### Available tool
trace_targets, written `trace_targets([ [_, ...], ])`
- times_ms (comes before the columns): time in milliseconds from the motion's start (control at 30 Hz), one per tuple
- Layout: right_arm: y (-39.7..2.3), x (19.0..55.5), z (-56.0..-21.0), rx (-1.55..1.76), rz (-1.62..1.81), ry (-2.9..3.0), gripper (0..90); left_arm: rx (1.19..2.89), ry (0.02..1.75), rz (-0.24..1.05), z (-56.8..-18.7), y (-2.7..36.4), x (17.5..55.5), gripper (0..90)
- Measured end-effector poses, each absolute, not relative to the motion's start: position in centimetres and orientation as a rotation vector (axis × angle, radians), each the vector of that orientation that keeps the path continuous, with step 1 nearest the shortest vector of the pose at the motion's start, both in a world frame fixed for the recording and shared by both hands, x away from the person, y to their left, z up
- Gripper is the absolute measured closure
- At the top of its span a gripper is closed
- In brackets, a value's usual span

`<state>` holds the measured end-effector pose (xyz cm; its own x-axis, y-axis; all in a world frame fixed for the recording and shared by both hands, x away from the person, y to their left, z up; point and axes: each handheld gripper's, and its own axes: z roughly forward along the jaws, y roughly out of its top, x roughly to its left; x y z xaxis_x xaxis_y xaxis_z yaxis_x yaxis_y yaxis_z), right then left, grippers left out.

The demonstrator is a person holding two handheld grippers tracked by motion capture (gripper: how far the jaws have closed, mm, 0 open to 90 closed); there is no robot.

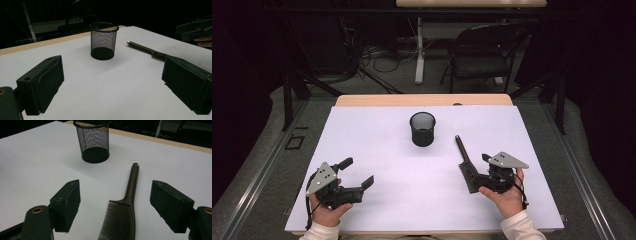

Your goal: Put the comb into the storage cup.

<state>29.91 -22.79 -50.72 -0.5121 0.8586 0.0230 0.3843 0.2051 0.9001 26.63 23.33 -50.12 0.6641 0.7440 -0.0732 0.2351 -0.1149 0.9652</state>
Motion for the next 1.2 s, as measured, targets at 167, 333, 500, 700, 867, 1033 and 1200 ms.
trace_targets([
  [167,-22.3,31.3,-50.5,1.146,1.238,2.017,25.5,1.672,0.817,0.519,-50.1,23.5,26.6,4.0],
  [333,-21.8,32.4,-50.2,1.141,1.24,2.039,32.2,1.675,0.822,0.49,-50.3,23.4,26.7,4.0],
  [500,-21.0,33.2,-50.1,1.136,1.22,2.054,37.6,1.682,0.827,0.479,-50.4,23.3,26.8,4.0],
  [700,-20.1,34.6,-50.4,1.152,1.194,2.069,47.4,1.682,0.836,0.481,-50.4,23.3,26.9,4.1],
  [867,-19.5,36.2,-50.7,1.192,1.168,2.1,52.7,1.677,0.843,0.478,-50.4,23.4,26.9,4.4],
  [1033,-19.1,37.5,-50.6,1.221,1.17,2.099,53.3,1.683,0.844,0.476,-50.5,23.4,27.0,4.6],
  [1200,-18.8,38.5,-50.6,1.235,1.144,2.099,52.5,1.681,0.849,0.475,-50.5,23.4,27.0,4.9],
])
